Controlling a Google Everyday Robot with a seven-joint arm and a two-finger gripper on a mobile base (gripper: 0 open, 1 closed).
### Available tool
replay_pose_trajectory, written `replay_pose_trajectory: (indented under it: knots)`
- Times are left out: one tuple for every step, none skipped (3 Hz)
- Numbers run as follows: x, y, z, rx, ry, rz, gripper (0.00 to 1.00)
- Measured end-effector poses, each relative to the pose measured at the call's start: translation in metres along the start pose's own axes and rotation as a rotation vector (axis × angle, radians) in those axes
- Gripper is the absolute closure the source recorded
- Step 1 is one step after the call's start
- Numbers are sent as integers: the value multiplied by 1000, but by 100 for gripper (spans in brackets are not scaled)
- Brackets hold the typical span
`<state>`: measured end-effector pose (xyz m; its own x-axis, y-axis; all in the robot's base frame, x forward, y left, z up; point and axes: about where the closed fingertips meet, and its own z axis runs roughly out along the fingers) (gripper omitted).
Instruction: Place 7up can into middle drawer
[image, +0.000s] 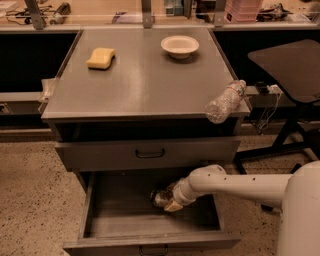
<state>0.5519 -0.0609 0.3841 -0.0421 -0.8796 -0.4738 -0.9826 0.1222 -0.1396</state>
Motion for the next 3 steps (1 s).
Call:
replay_pose_trajectory:
  knots:
    - [0,0,0,0,0,0,4]
    - [0,0,0,0,0,0,0]
    - [0,0,0,0,0,0,0]
